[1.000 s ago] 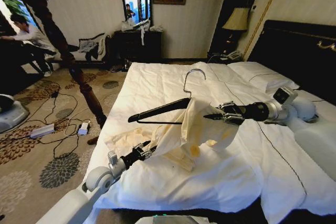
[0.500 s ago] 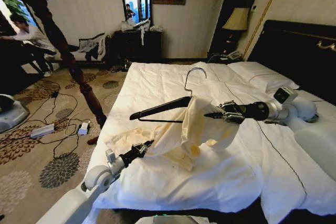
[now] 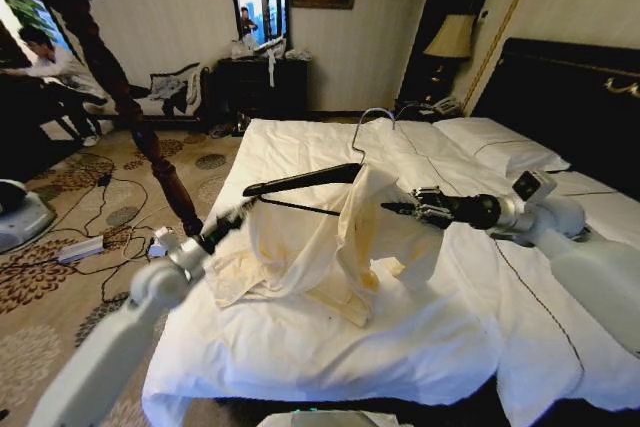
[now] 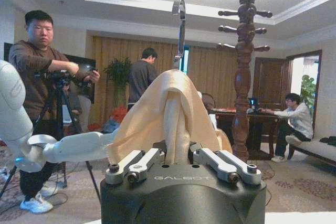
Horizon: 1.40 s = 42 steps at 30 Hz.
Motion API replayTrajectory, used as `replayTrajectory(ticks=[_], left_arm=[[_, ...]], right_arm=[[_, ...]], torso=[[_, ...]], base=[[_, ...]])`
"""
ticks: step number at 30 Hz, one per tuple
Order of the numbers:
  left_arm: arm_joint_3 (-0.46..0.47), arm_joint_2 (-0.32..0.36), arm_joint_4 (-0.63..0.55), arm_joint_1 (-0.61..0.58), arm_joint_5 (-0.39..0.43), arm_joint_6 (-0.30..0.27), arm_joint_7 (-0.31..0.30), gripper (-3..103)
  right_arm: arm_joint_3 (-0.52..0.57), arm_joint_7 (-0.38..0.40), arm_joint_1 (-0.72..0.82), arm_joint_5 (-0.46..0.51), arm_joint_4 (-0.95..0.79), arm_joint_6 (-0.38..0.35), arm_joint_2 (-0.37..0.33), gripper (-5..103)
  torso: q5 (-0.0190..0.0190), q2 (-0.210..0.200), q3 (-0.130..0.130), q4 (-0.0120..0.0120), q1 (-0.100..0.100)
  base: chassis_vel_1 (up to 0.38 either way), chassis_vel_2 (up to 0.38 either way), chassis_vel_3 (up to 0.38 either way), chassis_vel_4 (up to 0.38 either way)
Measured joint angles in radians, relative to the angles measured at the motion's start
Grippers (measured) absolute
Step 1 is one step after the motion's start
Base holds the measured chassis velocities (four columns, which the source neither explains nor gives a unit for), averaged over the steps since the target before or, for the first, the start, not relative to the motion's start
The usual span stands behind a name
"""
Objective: Pick up the clothes from the bed and hang them on the clothes hanger.
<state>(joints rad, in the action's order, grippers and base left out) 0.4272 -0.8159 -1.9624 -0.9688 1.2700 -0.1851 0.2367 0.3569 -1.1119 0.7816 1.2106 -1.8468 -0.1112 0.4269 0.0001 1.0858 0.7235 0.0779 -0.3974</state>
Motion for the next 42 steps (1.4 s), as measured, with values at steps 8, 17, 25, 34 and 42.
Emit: replayTrajectory(ticks=[8, 17, 25, 34, 42], left_arm=[[-0.02, 0.069, -0.106, 0.149, 0.136, -0.03, -0.074, 0], [0.011, 0.132, -0.211, 0.188, 0.215, -0.043, -0.113, 0], [0.009, 0.15, -0.305, 0.186, 0.234, -0.051, -0.126, 0], [-0.057, 0.146, -0.401, 0.16, 0.186, -0.078, -0.132, 0], [-0.119, 0.157, -0.431, 0.173, 0.167, -0.093, -0.128, 0]], right_arm=[[0.028, 0.033, 0.04, -0.131, 0.01, 0.0, -0.007, 16], [0.026, 0.045, 0.025, -0.16, 0.013, 0.0, -0.009, 16], [0.023, 0.1, 0.044, -0.157, 0.002, 0.003, 0.0, 16], [-0.007, 0.263, 0.057, -0.12, -0.024, 0.006, 0.017, 16], [-0.034, 0.35, 0.037, -0.085, -0.046, 0.029, 0.031, 16]], torso=[[0.0002, 0.0, 0.0, 0.0003, 0.0], [0.0, 0.0, 0.0, -0.0002, 0.0], [0.0001, 0.0, 0.0, 0.0, 0.0], [0.0, 0.0, 0.0, 0.0, 0.0], [-0.0001, 0.0, 0.0, 0.0, 0.0]], base=[[0.0, 0.0, 0.0, 0.0], [0.0, 0.0, 0.0, 0.0], [0.0, 0.0, 0.0, 0.0], [0.0, 0.0, 0.0, 0.0], [0.0, 0.0, 0.0, 0.0]])
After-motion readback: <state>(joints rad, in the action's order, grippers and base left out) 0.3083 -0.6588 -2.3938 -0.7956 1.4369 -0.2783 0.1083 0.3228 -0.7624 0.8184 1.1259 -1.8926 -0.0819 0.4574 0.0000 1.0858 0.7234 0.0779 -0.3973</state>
